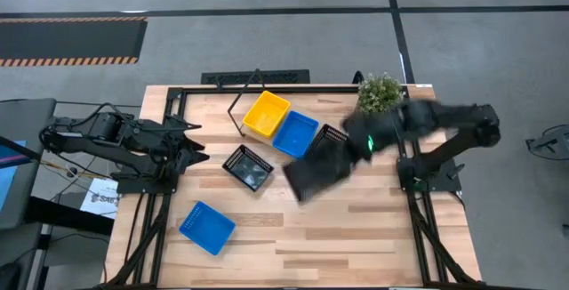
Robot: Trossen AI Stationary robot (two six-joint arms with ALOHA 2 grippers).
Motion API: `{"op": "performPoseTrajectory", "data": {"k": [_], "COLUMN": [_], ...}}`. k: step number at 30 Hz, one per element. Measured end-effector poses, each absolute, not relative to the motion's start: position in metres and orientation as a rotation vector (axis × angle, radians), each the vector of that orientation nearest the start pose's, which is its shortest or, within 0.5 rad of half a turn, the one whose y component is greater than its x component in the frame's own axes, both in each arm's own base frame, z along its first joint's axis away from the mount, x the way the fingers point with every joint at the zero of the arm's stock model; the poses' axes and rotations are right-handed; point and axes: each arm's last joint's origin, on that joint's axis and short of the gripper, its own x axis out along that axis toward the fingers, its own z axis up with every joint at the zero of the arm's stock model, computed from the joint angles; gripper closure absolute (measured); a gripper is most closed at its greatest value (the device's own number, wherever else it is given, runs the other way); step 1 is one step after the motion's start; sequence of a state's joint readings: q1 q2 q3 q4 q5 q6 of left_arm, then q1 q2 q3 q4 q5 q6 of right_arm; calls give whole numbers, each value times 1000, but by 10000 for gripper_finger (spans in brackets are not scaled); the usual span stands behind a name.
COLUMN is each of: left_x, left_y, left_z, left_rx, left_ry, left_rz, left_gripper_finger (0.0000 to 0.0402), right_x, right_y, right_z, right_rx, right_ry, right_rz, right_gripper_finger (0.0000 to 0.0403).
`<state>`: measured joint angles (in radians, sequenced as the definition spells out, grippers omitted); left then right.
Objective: Stack baskets on shelf by color
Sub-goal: Stack the right black bin on the top of the blue bin on the shelf
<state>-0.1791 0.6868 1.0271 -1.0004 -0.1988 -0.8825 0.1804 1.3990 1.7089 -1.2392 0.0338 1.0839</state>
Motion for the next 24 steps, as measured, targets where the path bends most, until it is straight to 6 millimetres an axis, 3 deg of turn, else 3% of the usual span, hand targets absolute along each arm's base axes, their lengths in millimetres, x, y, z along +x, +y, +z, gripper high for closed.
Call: {"op": "performPoseTrajectory", "data": {"k": [5, 10, 16, 24], "left_x": [102, 102, 102, 101], "left_y": [-12, -12, -12, -11], "left_z": [350, 350, 350, 349], "left_rx": [-724, -723, -732, -748], "left_ry": [588, 592, 584, 580], "left_rz": [306, 309, 330, 368], "left_gripper_finger": [164, 164, 164, 164], "right_x": [253, 266, 275, 298], "right_y": [-30, -81, -120, -147], "right_z": [432, 419, 388, 350], "right_rx": [649, 427, 351, 372], "right_ry": [953, 1064, 1278, 1402], "right_rz": [-471, -357, -272, -184], "right_gripper_finger": [394, 388, 391, 389]}}
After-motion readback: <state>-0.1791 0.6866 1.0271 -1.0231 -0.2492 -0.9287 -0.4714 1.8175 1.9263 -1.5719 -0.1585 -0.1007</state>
